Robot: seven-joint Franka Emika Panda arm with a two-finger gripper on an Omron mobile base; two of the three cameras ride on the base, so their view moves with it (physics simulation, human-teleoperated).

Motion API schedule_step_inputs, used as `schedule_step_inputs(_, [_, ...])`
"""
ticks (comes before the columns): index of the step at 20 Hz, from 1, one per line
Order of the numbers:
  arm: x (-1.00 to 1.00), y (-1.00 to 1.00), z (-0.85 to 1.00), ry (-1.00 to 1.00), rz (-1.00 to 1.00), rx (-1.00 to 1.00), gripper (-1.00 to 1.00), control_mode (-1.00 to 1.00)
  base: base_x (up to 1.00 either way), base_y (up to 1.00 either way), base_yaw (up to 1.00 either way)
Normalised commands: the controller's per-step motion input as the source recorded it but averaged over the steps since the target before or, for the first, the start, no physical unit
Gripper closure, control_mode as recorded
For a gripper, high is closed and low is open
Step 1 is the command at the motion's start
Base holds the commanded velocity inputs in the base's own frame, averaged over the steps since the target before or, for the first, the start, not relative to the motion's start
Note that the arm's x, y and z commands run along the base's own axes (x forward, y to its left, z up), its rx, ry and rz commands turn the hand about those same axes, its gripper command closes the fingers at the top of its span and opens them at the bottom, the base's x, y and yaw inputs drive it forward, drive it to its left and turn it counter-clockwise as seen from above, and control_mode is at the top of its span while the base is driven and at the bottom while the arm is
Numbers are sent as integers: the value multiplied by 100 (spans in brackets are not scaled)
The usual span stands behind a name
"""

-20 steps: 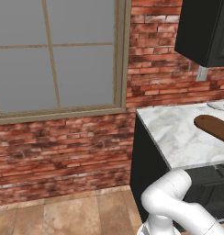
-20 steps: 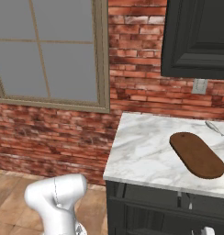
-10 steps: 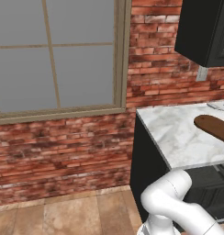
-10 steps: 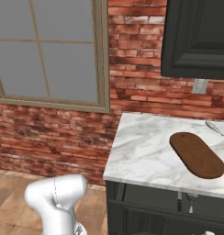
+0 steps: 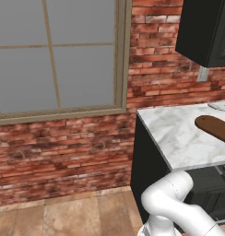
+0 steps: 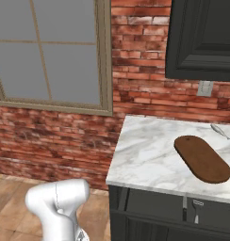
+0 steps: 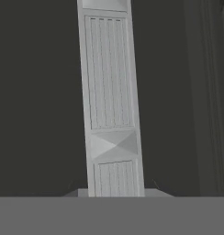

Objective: Open the drawer on the right and place the cutting tools on the cutting board.

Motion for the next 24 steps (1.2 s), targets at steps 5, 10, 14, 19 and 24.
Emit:
schedule_step_inputs(5, [-16,0,0,0,0,0,100,-100,0,0,0])
schedule_step_inputs(10, [-18,0,0,0,0,0,100,-100,0,0,0])
schedule_step_inputs(14, [-9,0,0,0,0,0,100,-100,0,0,0])
schedule_step_inputs(19, [-7,0,0,0,0,0,100,-100,0,0,0])
schedule_step_inputs(24, [-14,0,0,0,0,0,100,-100,0,0,0])
